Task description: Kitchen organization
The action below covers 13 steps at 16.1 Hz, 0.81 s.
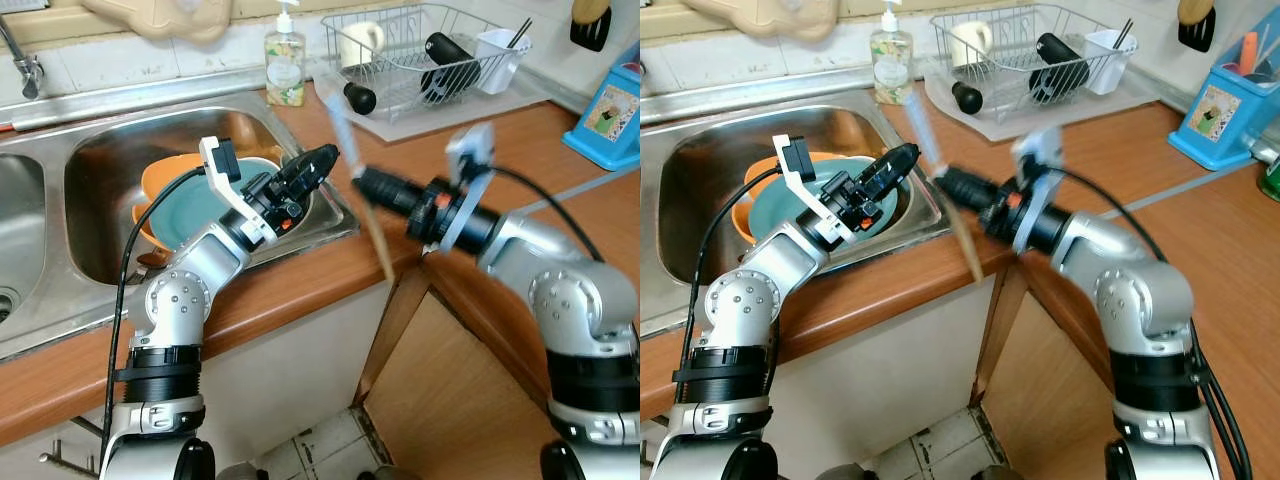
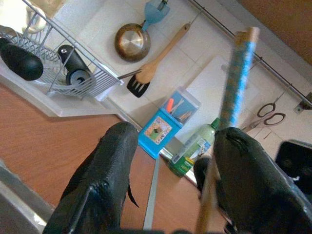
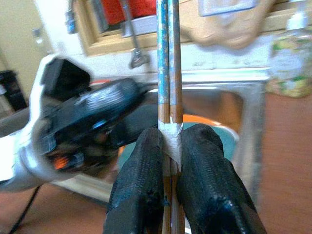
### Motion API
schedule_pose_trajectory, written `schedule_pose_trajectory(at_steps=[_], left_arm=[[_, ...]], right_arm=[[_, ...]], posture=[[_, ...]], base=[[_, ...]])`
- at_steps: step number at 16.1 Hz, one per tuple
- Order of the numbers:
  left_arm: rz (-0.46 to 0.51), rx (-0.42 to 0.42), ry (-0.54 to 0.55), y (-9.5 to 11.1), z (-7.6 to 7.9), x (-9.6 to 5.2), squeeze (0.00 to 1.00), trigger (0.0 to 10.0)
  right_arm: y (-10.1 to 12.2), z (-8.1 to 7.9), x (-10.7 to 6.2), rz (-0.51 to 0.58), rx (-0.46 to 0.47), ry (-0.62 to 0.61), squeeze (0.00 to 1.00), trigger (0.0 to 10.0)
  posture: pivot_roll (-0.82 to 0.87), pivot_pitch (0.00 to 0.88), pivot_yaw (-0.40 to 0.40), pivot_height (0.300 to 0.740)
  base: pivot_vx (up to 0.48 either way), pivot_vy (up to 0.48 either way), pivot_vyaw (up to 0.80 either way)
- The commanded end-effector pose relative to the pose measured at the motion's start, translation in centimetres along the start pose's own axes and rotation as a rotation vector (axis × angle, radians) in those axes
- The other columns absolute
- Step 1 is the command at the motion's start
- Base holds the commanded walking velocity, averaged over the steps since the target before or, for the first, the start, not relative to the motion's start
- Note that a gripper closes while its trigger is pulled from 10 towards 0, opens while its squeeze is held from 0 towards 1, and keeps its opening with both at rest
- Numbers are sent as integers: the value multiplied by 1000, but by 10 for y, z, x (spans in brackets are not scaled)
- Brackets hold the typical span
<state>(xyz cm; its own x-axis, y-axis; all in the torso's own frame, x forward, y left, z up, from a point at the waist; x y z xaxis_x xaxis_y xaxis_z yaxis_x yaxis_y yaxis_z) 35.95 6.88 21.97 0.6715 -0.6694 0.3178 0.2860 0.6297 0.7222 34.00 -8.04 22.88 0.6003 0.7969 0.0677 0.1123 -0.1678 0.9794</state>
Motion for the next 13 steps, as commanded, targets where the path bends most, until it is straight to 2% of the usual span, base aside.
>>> schedule_pose_trajectory(at_steps=[1,2,6,7,9,10,11,13], left_arm=[[-13,1,9,-1,-1,-2,0,10000],[0,-33,-8,1,1,-5,1000,10000],[-1,-83,-70,0,13,-4,1000,10000],[-11,-78,-75,-2,14,-2,0,10000],[-24,-53,-59,-6,12,1,0,10000],[-22,-60,-68,-6,13,2,0,2118],[-19,-73,-94,-6,18,4,0,0],[-23,-78,-110,-7,20,3,0,0]], right_arm=[[6,5,-1,19,-15,-31,0,0],[4,10,0,8,-17,-59,0,0],[-11,-2,4,-60,-48,-6,0,0],[-15,-7,4,-78,-58,19,0,0],[-21,-17,4,-107,-69,69,0,0],[-26,-19,4,-128,-77,74,0,0],[-30,-15,3,-148,-81,54,0,0],[-32,-12,3,-156,-84,40,0,0]], posture=[[-169,0,10,740],[-169,0,10,740],[-163,0,9,740],[-165,0,11,740],[-168,0,15,740],[-168,0,15,740],[-168,0,15,740],[-171,0,17,740]], base=[[0,0,0],[0,0,0],[0,0,0],[0,0,0],[0,0,0],[0,0,0],[0,0,0],[0,0,0]])
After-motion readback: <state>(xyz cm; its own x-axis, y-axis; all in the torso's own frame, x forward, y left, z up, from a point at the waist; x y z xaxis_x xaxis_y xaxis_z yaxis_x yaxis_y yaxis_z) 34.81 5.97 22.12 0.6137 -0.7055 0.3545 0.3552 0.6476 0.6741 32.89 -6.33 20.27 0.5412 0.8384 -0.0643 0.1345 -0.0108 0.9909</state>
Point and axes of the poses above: a point about 5 cm out from each wrist's last joint towards the gripper, its own x axis pointing out of the wrist towards the gripper, its own y axis along the axis of the wrist's last joint, z = x × y, the point moved 6 cm from there along x, pointing out of the wrist towards the gripper, and after that the axes turned 1 degree about -x, right-handed, at the moved point
